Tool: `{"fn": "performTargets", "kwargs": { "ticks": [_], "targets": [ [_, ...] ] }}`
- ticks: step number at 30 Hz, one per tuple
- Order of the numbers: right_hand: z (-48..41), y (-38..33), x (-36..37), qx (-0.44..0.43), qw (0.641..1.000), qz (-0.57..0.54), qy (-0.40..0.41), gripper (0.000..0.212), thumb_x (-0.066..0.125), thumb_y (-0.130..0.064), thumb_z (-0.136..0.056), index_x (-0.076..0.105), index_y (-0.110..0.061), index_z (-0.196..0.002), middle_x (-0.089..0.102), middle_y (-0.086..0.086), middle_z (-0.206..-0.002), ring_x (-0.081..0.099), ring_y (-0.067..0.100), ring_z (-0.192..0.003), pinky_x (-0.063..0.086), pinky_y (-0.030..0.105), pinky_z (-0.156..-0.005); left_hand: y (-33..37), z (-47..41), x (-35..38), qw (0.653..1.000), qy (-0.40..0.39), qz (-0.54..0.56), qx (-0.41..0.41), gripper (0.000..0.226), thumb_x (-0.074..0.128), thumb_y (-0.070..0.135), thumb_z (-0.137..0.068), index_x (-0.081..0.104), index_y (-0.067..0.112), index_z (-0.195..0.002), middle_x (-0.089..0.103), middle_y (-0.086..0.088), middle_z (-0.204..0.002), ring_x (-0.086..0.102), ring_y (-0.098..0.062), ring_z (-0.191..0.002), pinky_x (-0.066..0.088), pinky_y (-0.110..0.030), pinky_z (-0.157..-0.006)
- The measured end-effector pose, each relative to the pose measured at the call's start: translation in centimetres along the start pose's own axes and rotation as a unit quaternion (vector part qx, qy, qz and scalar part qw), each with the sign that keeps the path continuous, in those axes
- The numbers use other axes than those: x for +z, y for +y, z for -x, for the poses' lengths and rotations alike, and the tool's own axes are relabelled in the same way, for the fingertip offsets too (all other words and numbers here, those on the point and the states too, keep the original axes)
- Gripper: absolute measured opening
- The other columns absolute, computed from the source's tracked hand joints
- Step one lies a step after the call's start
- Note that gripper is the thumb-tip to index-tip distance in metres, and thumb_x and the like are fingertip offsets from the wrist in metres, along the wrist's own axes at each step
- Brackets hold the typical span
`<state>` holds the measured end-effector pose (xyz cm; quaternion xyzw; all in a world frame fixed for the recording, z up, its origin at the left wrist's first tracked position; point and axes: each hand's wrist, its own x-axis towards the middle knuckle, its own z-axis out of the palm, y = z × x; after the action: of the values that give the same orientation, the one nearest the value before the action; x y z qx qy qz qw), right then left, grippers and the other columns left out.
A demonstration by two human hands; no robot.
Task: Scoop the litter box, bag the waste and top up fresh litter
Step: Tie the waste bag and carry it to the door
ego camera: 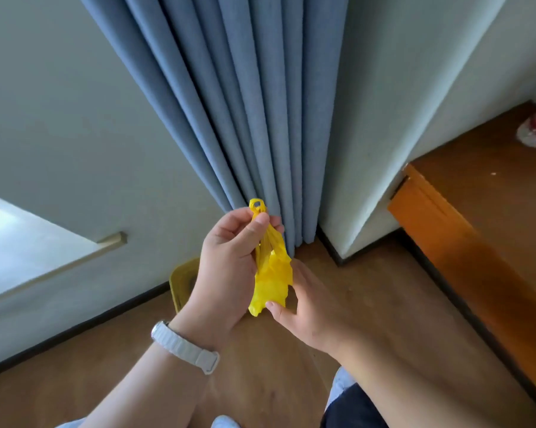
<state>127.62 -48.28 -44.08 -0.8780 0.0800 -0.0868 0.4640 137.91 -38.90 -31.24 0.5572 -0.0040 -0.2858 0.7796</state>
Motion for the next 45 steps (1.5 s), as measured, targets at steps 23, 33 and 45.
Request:
{"fn": "performTargets", "kwargs": {
  "ticks": [23, 33, 45],
  "targets": [
    [9.0, -18.4, -14.9, -0.044, 0.981, 0.076, 0.174, 0.031, 0.061, -0.041, -0.091, 0.055, -0.032, -0.12, 0.052, -0.014, -0.122, 0.053, 0.005, -0.113, 0.051, 0.029, -0.089, 16.6, 15.2, 13.3, 0.98, -0.188, 0.049, -0.033, 0.007, 0.068, 0.013, -0.076, 0.066, 0.011, -0.082, 0.068, -0.013, -0.079, 0.067, -0.02, -0.072, 0.053, -0.034, -0.067],
    [18.2, -24.6, -10.1, 0.066, 0.943, 0.169, 0.277, 0.04, 0.055, -0.047, -0.093, 0.051, -0.028, -0.128, 0.052, -0.014, -0.125, 0.053, 0.004, -0.111, 0.051, 0.025, -0.087, 16.9, 21.4, 11.1, 0.939, -0.332, 0.008, -0.087, 0.004, 0.067, 0.014, -0.08, 0.069, 0.013, -0.077, 0.07, -0.01, -0.08, 0.068, -0.019, -0.075, 0.056, -0.032, -0.064],
    [35.6, -28.0, -7.9, 0.198, 0.873, 0.202, 0.397, 0.047, 0.053, -0.049, -0.091, 0.043, -0.036, -0.136, 0.04, -0.02, -0.139, 0.05, 0.003, -0.117, 0.05, 0.027, -0.09, 10.7, 35.9, 15.3, 0.859, -0.477, -0.03, -0.184, 0.009, 0.066, 0.013, -0.079, 0.064, 0.011, -0.088, 0.07, -0.01, -0.081, 0.067, -0.018, -0.071, 0.056, -0.029, -0.063]
  ]
}}
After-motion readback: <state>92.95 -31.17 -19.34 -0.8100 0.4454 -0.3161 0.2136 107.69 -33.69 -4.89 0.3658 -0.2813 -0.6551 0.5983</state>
